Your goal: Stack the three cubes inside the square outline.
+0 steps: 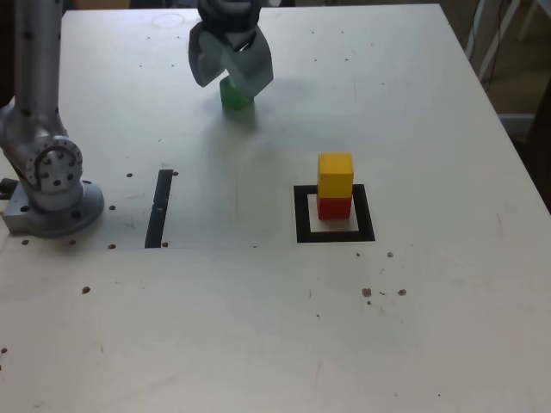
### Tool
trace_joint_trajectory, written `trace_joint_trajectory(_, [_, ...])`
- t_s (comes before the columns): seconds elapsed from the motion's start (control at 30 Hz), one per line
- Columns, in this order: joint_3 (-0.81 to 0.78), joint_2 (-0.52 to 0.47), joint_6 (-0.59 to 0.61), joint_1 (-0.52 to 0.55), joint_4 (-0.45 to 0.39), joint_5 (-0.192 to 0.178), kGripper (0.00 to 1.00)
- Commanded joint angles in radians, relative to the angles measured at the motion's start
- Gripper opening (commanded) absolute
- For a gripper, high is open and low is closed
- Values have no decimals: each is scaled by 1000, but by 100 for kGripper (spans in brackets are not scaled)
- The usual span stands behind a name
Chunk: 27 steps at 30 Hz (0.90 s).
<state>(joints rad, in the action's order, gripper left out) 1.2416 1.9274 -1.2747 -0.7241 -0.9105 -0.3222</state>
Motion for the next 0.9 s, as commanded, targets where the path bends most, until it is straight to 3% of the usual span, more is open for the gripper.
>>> trace_joint_trajectory(0.0, [1,10,-3,-1,2,-2,81])
trace_joint_trajectory(0.13, [1,13,-5,-1,13,-2,72])
trace_joint_trajectory(0.4, [0,13,-5,-1,26,-3,43])
trace_joint_trajectory(0.87, [-8,22,-3,-1,32,25,28])
